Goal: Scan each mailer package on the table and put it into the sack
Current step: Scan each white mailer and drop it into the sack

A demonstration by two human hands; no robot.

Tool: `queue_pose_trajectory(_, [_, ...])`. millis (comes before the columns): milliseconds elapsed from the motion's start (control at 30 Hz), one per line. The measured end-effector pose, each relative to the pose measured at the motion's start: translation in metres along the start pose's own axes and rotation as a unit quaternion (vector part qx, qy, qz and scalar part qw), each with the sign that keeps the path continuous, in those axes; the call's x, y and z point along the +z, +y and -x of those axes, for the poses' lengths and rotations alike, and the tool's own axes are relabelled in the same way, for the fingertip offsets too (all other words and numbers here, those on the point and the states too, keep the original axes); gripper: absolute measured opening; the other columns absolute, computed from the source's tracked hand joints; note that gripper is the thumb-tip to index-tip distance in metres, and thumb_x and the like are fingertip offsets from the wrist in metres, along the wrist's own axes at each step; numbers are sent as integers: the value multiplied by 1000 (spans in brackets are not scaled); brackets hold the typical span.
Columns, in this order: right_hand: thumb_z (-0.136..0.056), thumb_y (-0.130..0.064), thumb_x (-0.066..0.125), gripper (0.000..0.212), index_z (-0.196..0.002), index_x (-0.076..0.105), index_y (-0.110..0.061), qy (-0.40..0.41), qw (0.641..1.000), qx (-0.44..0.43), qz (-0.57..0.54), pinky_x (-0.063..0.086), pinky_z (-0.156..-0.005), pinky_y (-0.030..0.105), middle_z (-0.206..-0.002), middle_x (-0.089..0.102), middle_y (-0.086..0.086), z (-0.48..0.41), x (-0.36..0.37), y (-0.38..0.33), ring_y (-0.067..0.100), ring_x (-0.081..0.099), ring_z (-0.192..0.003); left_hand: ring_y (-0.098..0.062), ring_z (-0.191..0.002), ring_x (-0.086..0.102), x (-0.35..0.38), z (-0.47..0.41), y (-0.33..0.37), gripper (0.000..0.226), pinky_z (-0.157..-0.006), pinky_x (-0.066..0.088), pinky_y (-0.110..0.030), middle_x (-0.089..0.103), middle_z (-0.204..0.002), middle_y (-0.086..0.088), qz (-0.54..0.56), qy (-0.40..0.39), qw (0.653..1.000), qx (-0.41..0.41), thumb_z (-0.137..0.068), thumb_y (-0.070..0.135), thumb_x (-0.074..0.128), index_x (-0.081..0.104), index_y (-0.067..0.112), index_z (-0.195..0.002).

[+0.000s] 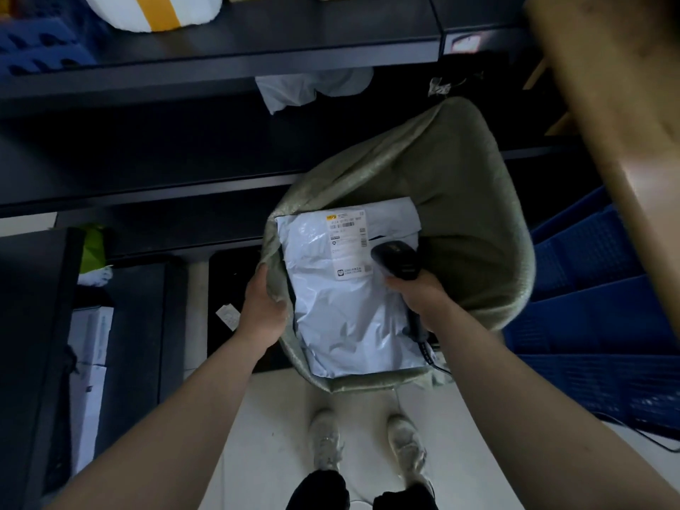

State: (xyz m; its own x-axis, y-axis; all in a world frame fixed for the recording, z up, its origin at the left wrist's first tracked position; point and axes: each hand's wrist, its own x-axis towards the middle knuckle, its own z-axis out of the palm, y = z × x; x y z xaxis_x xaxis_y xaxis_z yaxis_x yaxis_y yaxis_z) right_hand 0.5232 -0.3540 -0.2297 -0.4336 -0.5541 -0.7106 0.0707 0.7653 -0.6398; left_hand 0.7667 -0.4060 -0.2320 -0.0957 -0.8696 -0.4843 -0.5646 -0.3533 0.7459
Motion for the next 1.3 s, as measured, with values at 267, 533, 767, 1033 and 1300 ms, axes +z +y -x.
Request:
queue_pose_trajectory(267, [-86,-19,73,27,-107,66,-4,-2,998,-50,-38,56,-79,44,-89,69,16,111,-55,-14,26,64,-75,-26,-109,62,-14,45,43,49,-95,52,-46,57,-126,-4,-98,-70,992,43,-77,34,54,50,32,-126])
queue_pose_trajectory(533, [-89,-15,69,12,-89,65,-3,35,993,-86,-74,47,-55,34,-74,66,13,251,-169,11,24,58,-59,-28,-107,58,33,162,172,28,-87,48,-40,62,-114,-9,-323,-93,886,319,-96,23,50,64,8,-115])
queue_pose_trajectory(767, [-90,-18,69,12,-88,65,-6,104,988,-105,-44,51,-51,25,-73,68,9,343,-301,65,15,60,-51,-25,-105,55,124,281,263,32,-84,44,-37,60,-116,-2,-468,-67,729,495,-99,35,40,60,19,-118])
queue_pose_trajectory(1033, [-89,-24,70,19,-103,65,-12,169,976,-114,-73,48,-55,31,-72,67,6,407,-463,138,18,58,-57,-20,-104,56,258,394,304,31,-86,45,-35,63,-114,3,-464,-83,684,557,-97,32,41,65,22,-114])
queue_pose_trajectory(1300, [-88,-22,71,16,-100,65,-13,230,959,-135,-94,48,-59,34,-75,68,9,414,-592,169,21,60,-61,-21,-96,57,368,450,356,24,-82,48,-35,65,-102,0,-475,-75,647,591,-95,30,42,64,21,-101])
